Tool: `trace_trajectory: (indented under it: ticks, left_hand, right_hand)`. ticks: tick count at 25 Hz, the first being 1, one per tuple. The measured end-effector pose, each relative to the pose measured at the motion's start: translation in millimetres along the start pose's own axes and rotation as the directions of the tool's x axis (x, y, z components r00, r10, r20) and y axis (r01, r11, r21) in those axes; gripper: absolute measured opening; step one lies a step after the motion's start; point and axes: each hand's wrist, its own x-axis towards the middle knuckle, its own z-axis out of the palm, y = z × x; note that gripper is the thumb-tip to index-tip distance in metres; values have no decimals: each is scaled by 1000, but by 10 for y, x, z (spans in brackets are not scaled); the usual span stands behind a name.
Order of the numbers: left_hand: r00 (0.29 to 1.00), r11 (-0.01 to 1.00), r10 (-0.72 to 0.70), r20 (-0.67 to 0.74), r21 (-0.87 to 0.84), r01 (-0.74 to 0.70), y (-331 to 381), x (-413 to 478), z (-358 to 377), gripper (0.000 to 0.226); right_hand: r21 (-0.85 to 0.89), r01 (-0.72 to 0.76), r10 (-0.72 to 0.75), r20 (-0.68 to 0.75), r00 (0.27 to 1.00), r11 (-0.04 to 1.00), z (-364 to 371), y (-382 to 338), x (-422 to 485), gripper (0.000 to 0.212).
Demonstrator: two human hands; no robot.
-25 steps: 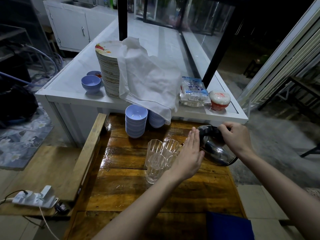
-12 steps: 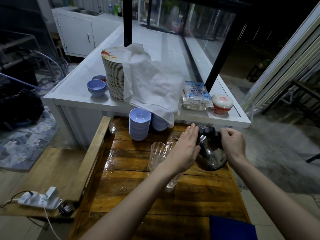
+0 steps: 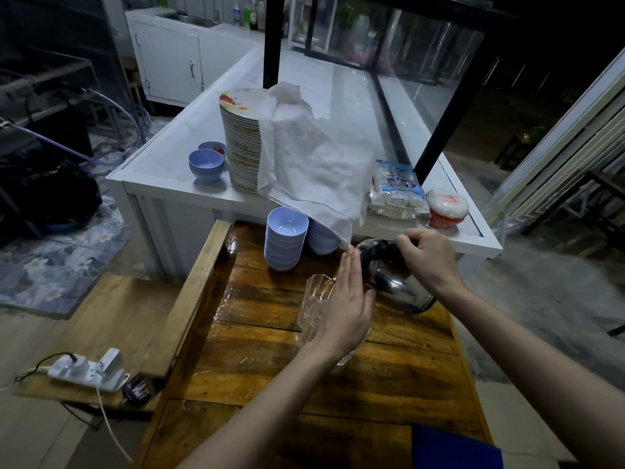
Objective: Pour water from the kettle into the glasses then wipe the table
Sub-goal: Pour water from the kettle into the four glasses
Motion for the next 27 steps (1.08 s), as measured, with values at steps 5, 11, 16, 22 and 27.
trace_trajectory:
  ticks: [5,11,16,22,27]
  left_hand:
    - [999,996,-54,-3,-74,54,5,-26,1,67]
    - [997,986,-78,-24,-147,74,39,12,36,68]
    - [997,983,-73,-26,-172,68,11,41,58,69]
    - [995,977,-89,-53,-197,77,-66,63,94,68]
    - [992,971,-108,-60,-219,92,-82,69,60,70]
  right_hand:
    - [-81,72,-69,33,997,994,45,-48,89,38]
    - [-109,129,-129,5,992,986,84,-88,125,39]
    - [-146,163,-166,-5,986,976,81,-113,138,35]
    - [-221,222,-229,-8,973,950,85,-249,171,36]
    - [-235,277,-278,31,960,932,129,-297,239,36]
